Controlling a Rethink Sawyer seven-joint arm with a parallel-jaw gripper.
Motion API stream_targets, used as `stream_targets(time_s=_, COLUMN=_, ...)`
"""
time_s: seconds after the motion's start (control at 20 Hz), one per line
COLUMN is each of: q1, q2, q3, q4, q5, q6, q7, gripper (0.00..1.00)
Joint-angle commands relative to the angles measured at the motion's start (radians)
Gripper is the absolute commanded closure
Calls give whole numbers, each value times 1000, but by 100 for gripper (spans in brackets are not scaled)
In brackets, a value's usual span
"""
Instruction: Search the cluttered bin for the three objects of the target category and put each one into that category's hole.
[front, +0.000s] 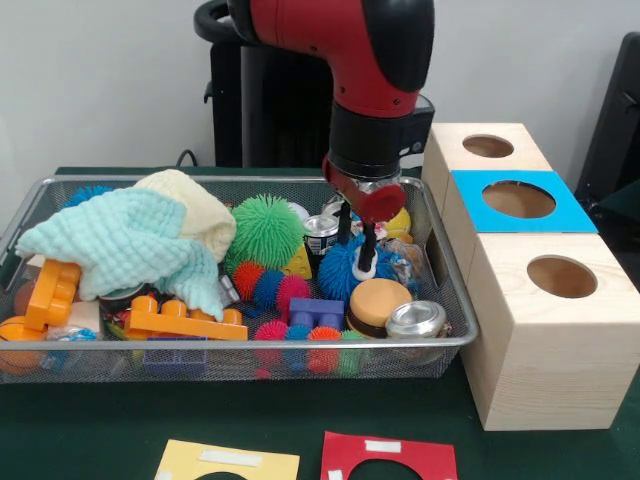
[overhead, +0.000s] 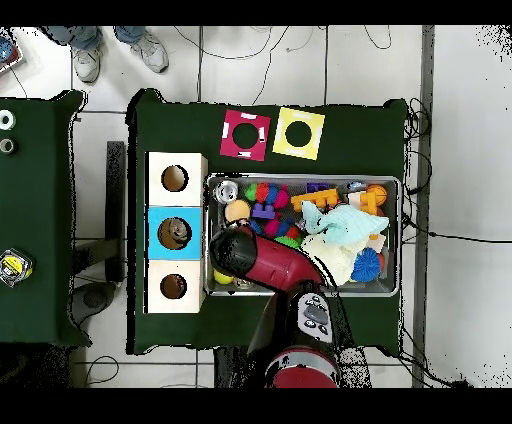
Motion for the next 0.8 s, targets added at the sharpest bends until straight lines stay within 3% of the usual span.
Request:
stream_targets(time_s=0.05, q1=-3, q2=-19, q3=192, q4=83, q5=-19, q6=25, q7=36, gripper=0)
stream_targets(time_s=0.5, q1=29, q2=-113, q3=193, q4=132, q5=-16, q6=114, q7=46, gripper=0)
stream_targets(time_s=0.8, q1=6, q2=-65, q3=203, q4=195, q5=-75, q6=-21, q7=17, gripper=0)
